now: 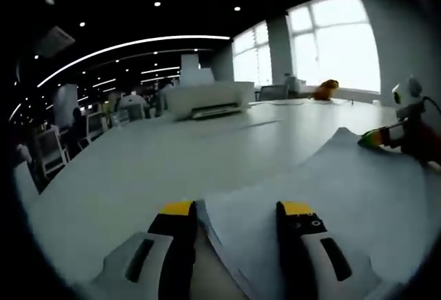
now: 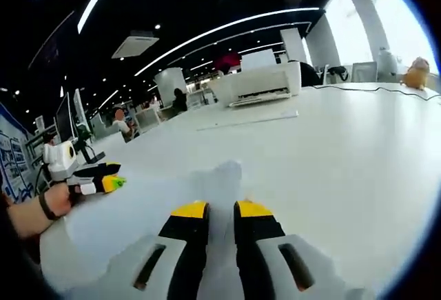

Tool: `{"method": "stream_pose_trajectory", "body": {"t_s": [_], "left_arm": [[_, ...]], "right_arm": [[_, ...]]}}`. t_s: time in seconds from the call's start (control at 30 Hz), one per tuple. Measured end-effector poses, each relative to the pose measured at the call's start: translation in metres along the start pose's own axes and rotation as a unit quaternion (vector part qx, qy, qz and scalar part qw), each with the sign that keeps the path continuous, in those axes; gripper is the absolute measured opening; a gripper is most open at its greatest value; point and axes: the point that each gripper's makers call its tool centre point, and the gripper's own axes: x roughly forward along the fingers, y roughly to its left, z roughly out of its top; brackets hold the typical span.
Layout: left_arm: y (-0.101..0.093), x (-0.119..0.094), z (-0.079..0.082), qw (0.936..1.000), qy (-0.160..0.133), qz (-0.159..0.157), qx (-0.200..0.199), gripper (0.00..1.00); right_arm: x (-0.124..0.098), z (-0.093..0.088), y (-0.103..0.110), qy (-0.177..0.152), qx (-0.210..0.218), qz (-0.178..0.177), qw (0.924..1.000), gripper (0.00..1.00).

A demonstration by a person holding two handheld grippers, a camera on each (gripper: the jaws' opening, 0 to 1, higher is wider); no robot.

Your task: Organize the stack of printing papers by aligning and flattening the scattered papers on the table

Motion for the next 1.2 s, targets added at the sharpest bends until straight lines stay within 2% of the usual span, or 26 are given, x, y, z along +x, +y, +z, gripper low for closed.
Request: {"method": "stream_pose_trajectory", "body": {"t_s": [0.67, 0.87, 1.2], "left_arm": [[-0.002, 0.0, 0.0, 1.0, -0.006, 0.006, -0.003, 0.5], [-0.004, -0.003, 0.0, 0.9998, -0.013, 0.012, 0.008, 0.49], [-0.005, -0.006, 0.0, 0.9998, -0.014, 0.017, 0.004, 0.5]], "right_arm": [[0.005, -0.001, -0.013, 0.009, -0.039, -0.021, 0.999, 0.17], [0.004, -0.005, -0.005, 0.011, -0.087, -0.037, 0.9955, 0.2], [-0.001, -0.009, 0.002, 0.013, -0.113, -0.049, 0.9923, 0.25]]}}
